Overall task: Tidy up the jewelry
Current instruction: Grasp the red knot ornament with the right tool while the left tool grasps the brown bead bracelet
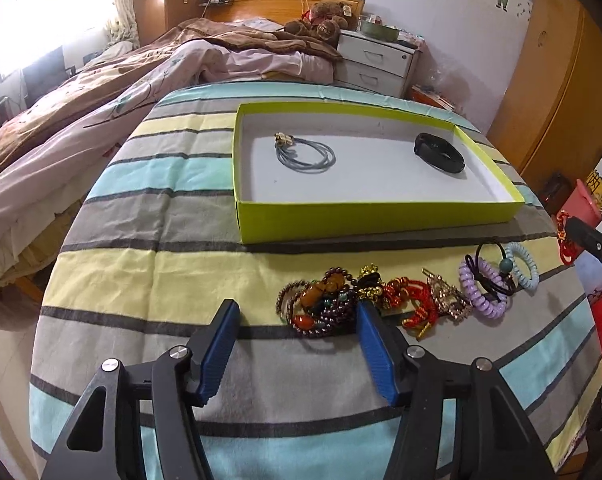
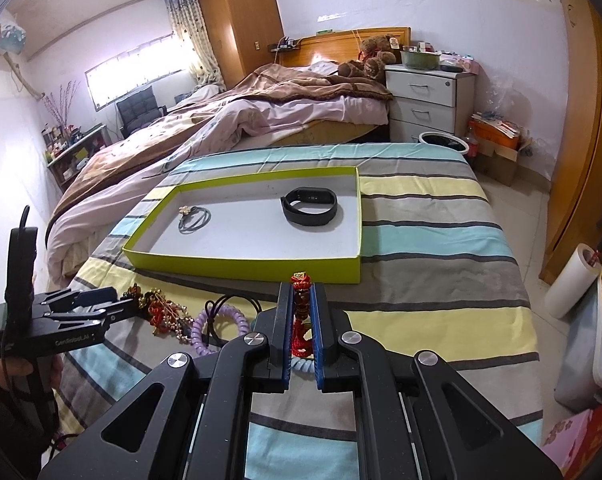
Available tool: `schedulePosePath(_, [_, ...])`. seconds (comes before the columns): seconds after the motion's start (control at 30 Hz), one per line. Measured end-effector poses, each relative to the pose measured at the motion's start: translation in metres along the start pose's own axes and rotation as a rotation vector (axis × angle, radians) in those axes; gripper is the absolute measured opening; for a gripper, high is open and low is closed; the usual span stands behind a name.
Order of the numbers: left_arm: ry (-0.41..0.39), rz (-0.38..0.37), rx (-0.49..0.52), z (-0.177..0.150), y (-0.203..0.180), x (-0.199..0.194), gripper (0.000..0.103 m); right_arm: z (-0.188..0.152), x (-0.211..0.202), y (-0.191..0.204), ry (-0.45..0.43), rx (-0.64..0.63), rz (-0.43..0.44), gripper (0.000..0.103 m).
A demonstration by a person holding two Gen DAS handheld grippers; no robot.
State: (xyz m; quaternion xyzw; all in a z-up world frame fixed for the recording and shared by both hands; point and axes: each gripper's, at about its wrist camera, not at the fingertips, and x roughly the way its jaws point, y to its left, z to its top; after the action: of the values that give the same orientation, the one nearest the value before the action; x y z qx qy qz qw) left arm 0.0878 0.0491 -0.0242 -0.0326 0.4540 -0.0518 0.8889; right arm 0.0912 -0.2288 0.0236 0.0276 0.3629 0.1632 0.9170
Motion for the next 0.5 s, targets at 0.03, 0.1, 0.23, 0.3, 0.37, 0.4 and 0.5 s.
schedulePosePath(0.03, [-0.001, -0.001, 0.002, 0.0007, -0.0004, 0.0006, 0.056, -0.0001, 0.0002, 0.0004, 0.0, 0.001, 0.001, 0.008])
schedulePosePath(0.1, [-0.002, -0.002, 0.005, 0.0026, -0.0011, 0.0031, 0.055, 0.0005, 0.0008, 0.0, 0.0, 0.003, 0.003, 0.008])
schedulePosePath(0.23, [-0.004, 0.001, 0.02, 0.0052, -0.0039, 0.0062, 0.046, 0.0004, 0.0031, -0.0002, 0.007, 0.003, 0.002, 0.008])
schedulePosePath(0.3, [-0.008, -0.007, 0.015, 0.0063, -0.0035, 0.0066, 0.04, 0.0, 0.0038, 0.0002, 0.008, 0.003, 0.003, 0.008])
schedulePosePath(0.37, [-0.007, -0.013, 0.009, 0.0071, -0.0024, 0.0067, 0.038, 0.0, 0.0048, 0.0006, 0.01, 0.001, 0.004, 0.008])
schedulePosePath(0.4, [-0.01, -0.015, 0.005, 0.0074, -0.0018, 0.0062, 0.035, 0.0003, 0.0058, 0.0007, 0.011, 0.001, 0.004, 0.008])
schedulePosePath(0.5, [-0.011, -0.021, -0.004, 0.0074, 0.0003, 0.0056, 0.029, -0.0006, 0.0076, 0.0014, 0.013, 0.002, 0.005, 0.008])
